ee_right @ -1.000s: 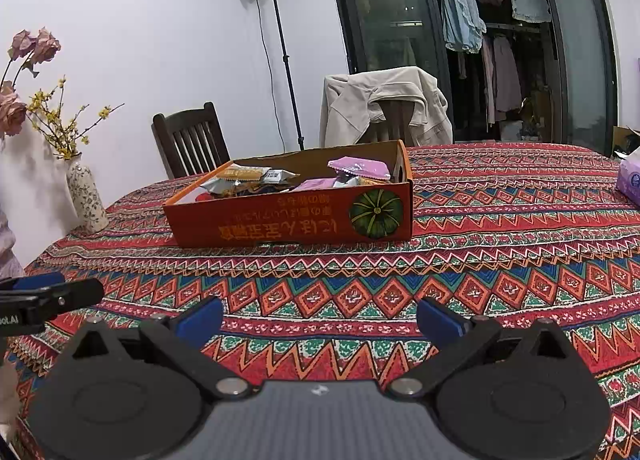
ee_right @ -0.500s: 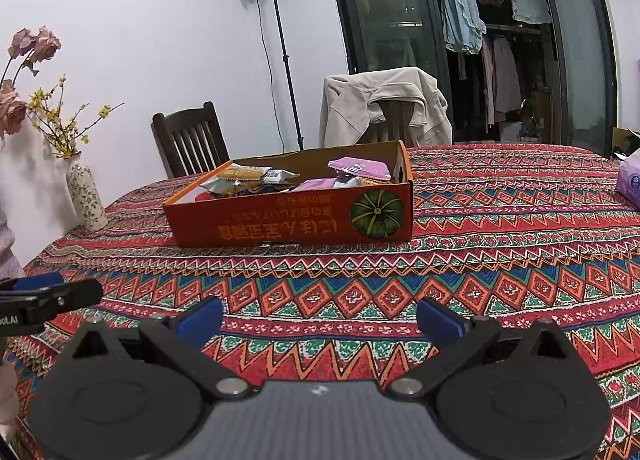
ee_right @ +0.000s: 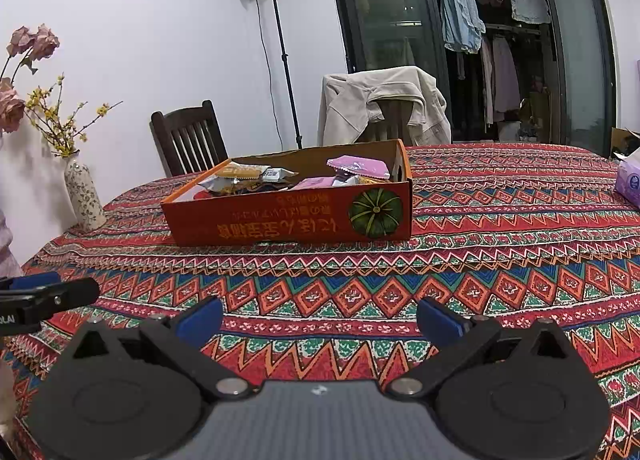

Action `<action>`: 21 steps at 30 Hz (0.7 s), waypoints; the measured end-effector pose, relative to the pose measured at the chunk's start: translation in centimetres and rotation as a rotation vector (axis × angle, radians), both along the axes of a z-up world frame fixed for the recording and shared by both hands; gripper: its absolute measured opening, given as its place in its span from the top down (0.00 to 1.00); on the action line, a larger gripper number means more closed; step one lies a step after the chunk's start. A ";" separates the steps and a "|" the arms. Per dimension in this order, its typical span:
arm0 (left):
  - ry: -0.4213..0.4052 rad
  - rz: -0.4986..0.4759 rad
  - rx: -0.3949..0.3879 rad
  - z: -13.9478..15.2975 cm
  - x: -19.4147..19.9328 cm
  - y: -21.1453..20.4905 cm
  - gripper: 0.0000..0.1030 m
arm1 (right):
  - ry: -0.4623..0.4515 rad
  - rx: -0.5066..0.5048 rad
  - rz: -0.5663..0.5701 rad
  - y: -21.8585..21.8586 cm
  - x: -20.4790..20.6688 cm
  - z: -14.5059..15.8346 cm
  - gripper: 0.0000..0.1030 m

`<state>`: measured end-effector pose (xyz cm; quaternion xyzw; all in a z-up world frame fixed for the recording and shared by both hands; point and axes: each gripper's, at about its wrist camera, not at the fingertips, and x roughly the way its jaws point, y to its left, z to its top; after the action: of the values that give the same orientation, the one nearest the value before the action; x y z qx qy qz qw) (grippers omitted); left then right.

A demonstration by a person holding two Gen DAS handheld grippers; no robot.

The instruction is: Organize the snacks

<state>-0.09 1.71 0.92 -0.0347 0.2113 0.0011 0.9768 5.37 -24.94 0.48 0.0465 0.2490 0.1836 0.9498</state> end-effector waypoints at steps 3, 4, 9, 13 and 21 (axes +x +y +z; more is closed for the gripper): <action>0.000 0.000 -0.001 0.0 0.0 0.0 0.00 | -0.001 0.000 0.000 0.0 0.0 0.0 0.00; 0.000 0.001 -0.002 0.0 0.0 0.0 0.00 | 0.000 0.000 0.000 0.0 0.0 0.0 0.00; 0.001 0.005 -0.003 0.0 -0.1 0.2 0.00 | 0.000 -0.001 0.000 0.0 0.0 0.0 0.00; 0.002 0.007 -0.004 0.0 0.0 0.3 0.00 | 0.003 -0.003 0.000 -0.1 0.0 -0.2 0.00; -0.003 0.026 -0.013 -0.1 0.1 0.5 0.00 | 0.007 -0.006 -0.001 -0.1 0.1 -0.6 0.00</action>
<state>0.00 2.18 0.81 -0.0436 0.2092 0.0126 0.9768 5.48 -25.01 -0.10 0.0444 0.2530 0.1822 0.9491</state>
